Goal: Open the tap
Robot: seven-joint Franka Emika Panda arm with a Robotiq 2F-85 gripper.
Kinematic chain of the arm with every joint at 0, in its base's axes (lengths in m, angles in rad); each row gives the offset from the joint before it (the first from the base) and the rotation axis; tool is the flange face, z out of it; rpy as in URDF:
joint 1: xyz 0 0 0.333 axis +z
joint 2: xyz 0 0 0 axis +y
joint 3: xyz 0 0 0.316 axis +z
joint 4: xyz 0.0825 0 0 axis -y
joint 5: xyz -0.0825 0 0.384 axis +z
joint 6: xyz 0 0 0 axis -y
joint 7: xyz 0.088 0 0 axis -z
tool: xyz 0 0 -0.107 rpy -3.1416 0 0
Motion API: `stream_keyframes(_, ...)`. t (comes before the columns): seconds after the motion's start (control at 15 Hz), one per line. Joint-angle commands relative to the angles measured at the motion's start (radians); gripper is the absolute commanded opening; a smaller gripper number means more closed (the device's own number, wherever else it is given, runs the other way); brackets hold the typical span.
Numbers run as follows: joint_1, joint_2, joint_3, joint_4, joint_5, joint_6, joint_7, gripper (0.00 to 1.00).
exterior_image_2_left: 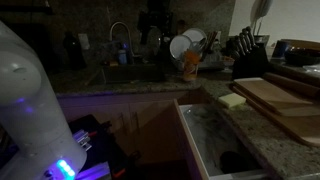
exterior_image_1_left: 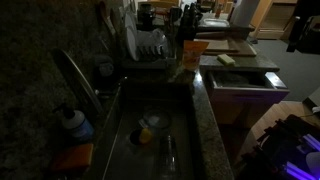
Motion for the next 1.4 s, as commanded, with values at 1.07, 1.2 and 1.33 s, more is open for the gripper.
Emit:
stream_keyframes(1.07,0.221,0.68,0.314,0.118,-0.139,0.122,0.153,1.0)
stream_keyframes(1.2,0.27,0.714,0.338,0.125,-0.228,0.176,0.213,1.0)
stream_keyframes(1.33,0.319,0.716,0.355,0.12,-0.318,0.2,0.27,1.0)
